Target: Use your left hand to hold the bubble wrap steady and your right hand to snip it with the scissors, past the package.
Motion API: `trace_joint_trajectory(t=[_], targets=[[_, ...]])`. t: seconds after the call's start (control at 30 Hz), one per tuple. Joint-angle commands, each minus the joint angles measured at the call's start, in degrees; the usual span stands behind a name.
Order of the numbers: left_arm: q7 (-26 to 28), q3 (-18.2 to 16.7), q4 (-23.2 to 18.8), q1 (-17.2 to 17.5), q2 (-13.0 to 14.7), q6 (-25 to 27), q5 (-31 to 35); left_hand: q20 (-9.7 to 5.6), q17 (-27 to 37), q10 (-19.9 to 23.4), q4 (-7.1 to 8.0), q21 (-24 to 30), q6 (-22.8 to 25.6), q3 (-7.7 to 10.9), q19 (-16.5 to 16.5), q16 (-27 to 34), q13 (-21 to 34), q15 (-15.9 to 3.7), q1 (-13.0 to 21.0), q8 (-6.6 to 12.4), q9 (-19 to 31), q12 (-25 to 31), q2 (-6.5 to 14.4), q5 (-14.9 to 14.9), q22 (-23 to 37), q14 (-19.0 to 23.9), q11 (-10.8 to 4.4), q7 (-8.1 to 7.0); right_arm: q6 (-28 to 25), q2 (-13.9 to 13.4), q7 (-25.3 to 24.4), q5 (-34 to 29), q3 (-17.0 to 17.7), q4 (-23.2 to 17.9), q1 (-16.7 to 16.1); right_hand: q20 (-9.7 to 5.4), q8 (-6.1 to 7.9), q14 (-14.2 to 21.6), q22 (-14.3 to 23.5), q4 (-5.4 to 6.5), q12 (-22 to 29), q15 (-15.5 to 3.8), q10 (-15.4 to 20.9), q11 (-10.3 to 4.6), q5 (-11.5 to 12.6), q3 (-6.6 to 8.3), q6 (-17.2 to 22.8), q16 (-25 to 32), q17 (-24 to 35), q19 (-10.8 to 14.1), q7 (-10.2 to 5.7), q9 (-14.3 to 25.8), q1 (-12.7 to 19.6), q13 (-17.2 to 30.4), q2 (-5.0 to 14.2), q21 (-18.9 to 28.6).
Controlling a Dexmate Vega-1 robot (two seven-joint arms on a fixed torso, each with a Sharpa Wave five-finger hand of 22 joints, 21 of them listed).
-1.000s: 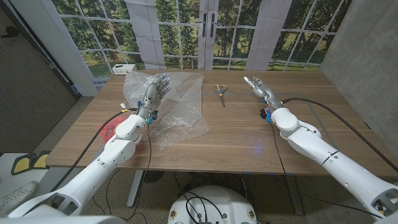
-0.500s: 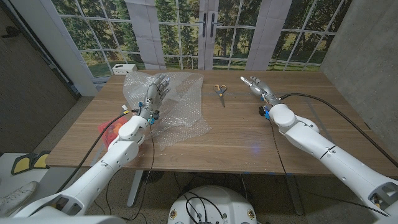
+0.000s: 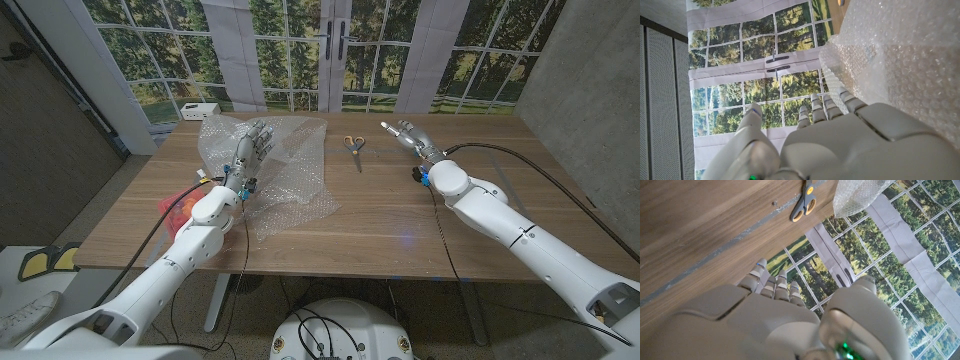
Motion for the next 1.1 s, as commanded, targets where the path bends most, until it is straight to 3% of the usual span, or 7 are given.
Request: trace_joint_trajectory(t=[0.03, 0.43, 0.53, 0.67, 0.93, 1.1], targets=[[-0.35, 0.31, 0.43, -0.02, 0.0, 0.75, -0.22, -0.06, 0.13, 0.52, -0.2, 0.17, -0.1, 0.15, 0.63, 0.21, 0.16, -1.18, 0.7, 0.45, 0.05, 0.42, 0.28, 0.32, 0.28, 0.26, -0.03, 0.11, -3.88, -0.65, 1.37, -0.41, -1.0, -1.64, 1.8, 0.31, -0.17, -0.72, 0.18, -0.36, -0.71, 0.38, -0.96, 0.27, -0.16, -0.01, -0.43, -0.53, 0.16, 0.04, 0.13, 0.15, 0.61, 0.15, 0.12, -0.18], [-1.9, 1.07, 0.75, -0.56, 0.66, 0.88, 0.52, 0.13, 0.13, 0.08, -0.18, 0.03, 0.75, 0.1, 0.3, 0.06, 0.17, -1.01, 0.71, 0.89, 0.03, 0.15, 0.28, 0.3, 0.29, -0.05, 0.18, 0.73, -4.9, -0.51, 1.84, -0.75, -1.78, -1.27, 3.01, 0.74, -0.45, -1.55, 0.2, -0.3, -1.04, 0.76, -1.72, 0.36, -0.25, -0.13, -0.96, -0.88, 0.26, -0.62, 0.23, 0.17, 0.27, 0.19, -0.05, -0.56], [-2.51, 1.59, 0.34, -0.91, 1.78, 1.4, 1.62, 0.18, 0.13, -0.49, -0.17, -0.07, 0.71, 0.09, 0.04, -0.09, 0.17, -0.95, 0.71, 0.84, 0.02, -0.1, 0.29, 0.3, 0.29, -0.43, 0.25, 0.74, -5.31, -0.34, 1.99, -1.05, -2.22, -0.89, 3.48, 1.41, -0.48, -1.8, 0.22, 0.03, -0.96, 0.22, -1.47, -1.26, -0.3, -0.39, -0.96, -0.9, 0.41, -0.95, 0.06, 0.19, -0.49, 0.24, -0.2, -0.71], [1.98, 1.7, -1.03, -0.19, 1.64, 1.37, 4.26, 0.14, 0.14, -0.43, -0.16, -0.05, 1.22, 0.08, 0.08, -0.07, 0.17, -0.92, 0.71, 1.02, 0.02, -0.09, 0.31, 0.3, 0.29, -0.45, 0.15, 0.74, -5.72, -0.1, 2.22, -0.95, -2.46, -0.57, 3.8, 1.69, -0.58, -2.44, 0.23, 0.21, -1.13, 0.32, -1.9, -0.9, -0.31, -0.58, -1.2, -1.08, 0.48, -1.28, 0.11, 0.19, -0.94, 0.28, -0.33, -0.82], [0.82, 1.69, -0.36, -0.32, 0.99, 1.35, 2.9, 0.15, 0.14, 0.22, -0.16, 0.03, 1.89, 0.06, 0.25, 0.09, 0.18, -1.11, 0.73, 1.17, 0.02, 0.14, 0.32, 0.29, 0.29, -0.06, 0.07, 0.86, -5.81, 0.6, 2.15, -1.85, -3.21, 0.86, 5.31, 1.8, -0.63, -2.49, 0.25, 0.37, -1.18, 0.67, -2.1, -0.38, -0.32, -0.76, -1.37, -1.03, 0.53, -1.45, 0.1, 0.2, -1.36, 0.31, -0.49, -0.85], [1.17, 1.82, -0.54, -0.36, 1.19, 1.29, 3.49, 0.04, 0.14, 0.68, -0.16, 0.08, 1.98, 0.04, 0.4, 0.27, 0.18, -1.23, 0.73, 1.13, 0.02, 0.29, 0.31, 0.29, 0.29, 0.47, 0.18, 0.91, -5.37, 1.21, 2.3, -2.33, -3.71, 1.9, 6.31, 2.94, -0.61, -2.42, 0.26, 0.47, -1.12, 0.75, -2.03, -0.66, -0.31, -0.9, -1.35, -0.95, 0.56, -1.45, 0.06, 0.21, -1.66, 0.34, -0.63, -0.81]])
